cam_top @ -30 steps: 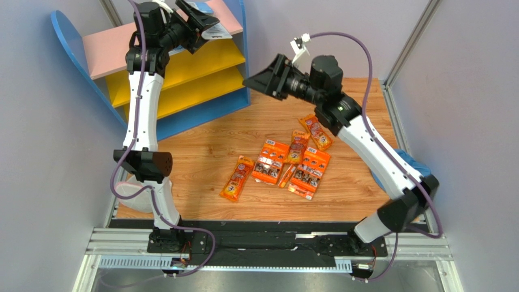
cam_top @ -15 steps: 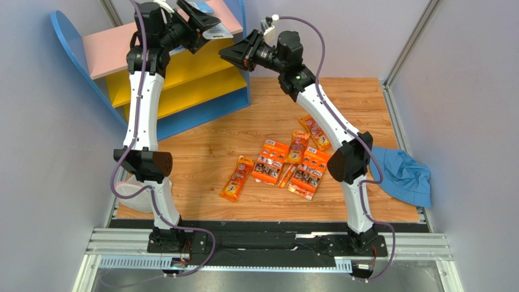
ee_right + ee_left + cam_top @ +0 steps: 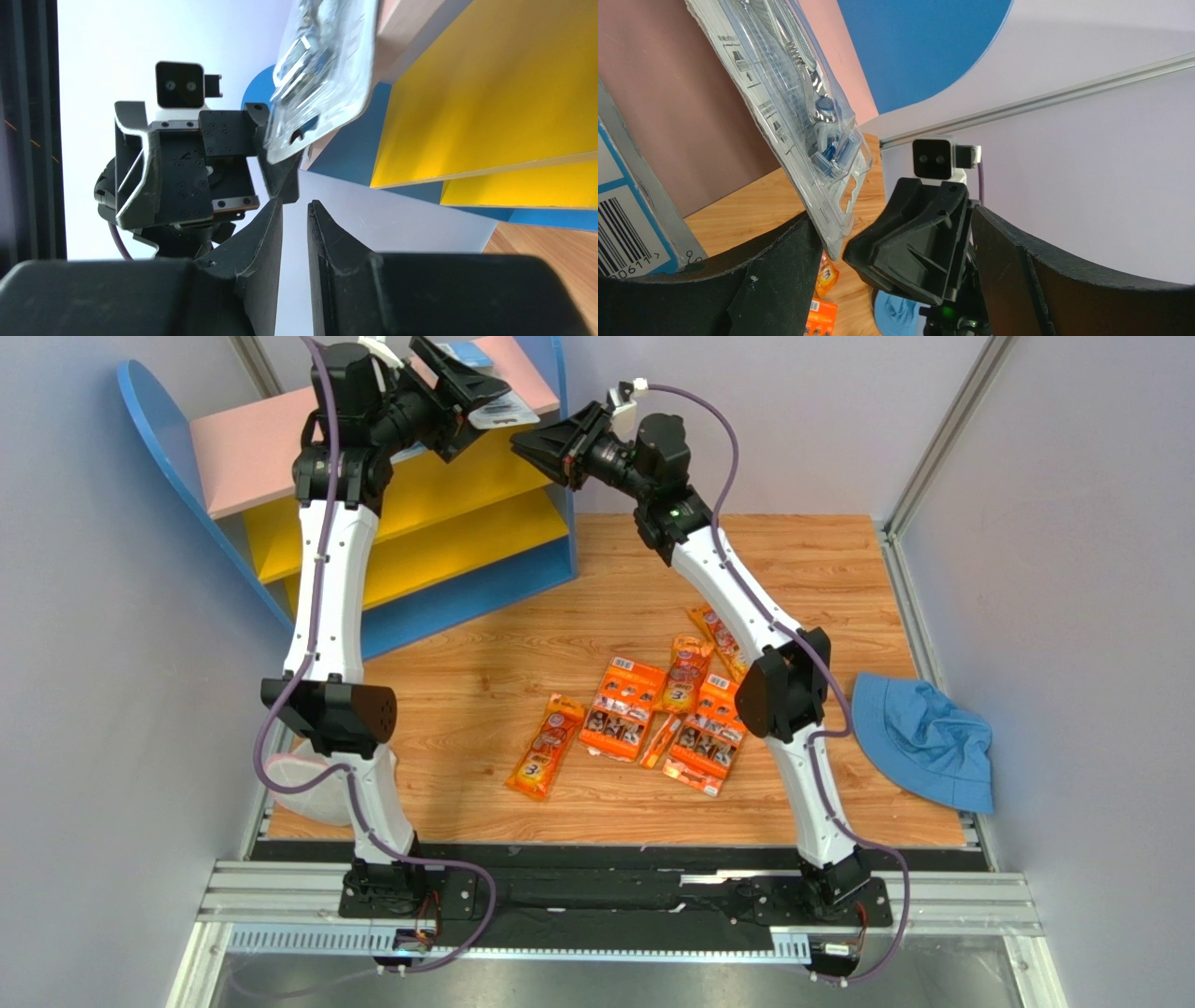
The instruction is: Place and organize the shaving razors onto the shelf
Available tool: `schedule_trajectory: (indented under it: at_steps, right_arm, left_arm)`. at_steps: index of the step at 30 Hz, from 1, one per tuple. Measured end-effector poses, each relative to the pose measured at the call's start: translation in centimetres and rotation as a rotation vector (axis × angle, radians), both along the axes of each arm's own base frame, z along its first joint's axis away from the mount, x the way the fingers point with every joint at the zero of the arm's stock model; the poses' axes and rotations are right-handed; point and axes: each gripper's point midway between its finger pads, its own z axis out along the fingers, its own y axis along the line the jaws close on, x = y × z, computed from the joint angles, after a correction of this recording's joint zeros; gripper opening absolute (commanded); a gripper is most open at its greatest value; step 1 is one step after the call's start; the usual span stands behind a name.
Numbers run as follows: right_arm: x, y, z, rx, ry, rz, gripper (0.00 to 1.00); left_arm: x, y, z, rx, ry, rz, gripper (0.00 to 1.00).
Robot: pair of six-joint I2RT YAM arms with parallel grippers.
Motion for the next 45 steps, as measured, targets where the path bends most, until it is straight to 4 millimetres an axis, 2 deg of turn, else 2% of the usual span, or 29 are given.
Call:
schedule_trajectory:
  at_steps: [10, 20, 25, 32, 38, 45]
  right_arm:
    - [2.6, -0.7, -1.7, 0.030, 0.042, -0.028, 0.24]
    - [3.1, -1.8, -0.1, 0.063, -0.008, -0.051, 0.25]
    - [3.3, -1.7, -0.2, 0.069, -0.018, -0.050, 0.26]
    - [4.0, -1.4, -1.5, 0.066, -0.002, -0.049, 0.27]
    - [3.9, -1.5, -0.9, 0.075, -0.014, -0.055, 0.27]
    - [3.9, -1.6, -0.6, 0.083, -0.028, -0.061, 0.29]
  left_arm:
    - [-0.3, -0.2, 0.3, 0.002, -0.013, -0.018, 0.84]
    - [-0.7, -0.7, 0.0, 0.014, -0.024, -0.060, 0.84]
    - [-1.0, -0.7, -0.2, 0.037, -0.035, -0.074, 0.84]
    - [-3.2, -0.5, 0.2, 0.089, -0.044, -0.088, 0.84]
    - [-5.1, -0.4, 1.1, 0.111, -0.072, -0.105, 0.85]
    - [-5.7, -0.9, 0.8, 0.106, -0.057, -0.143, 0.85]
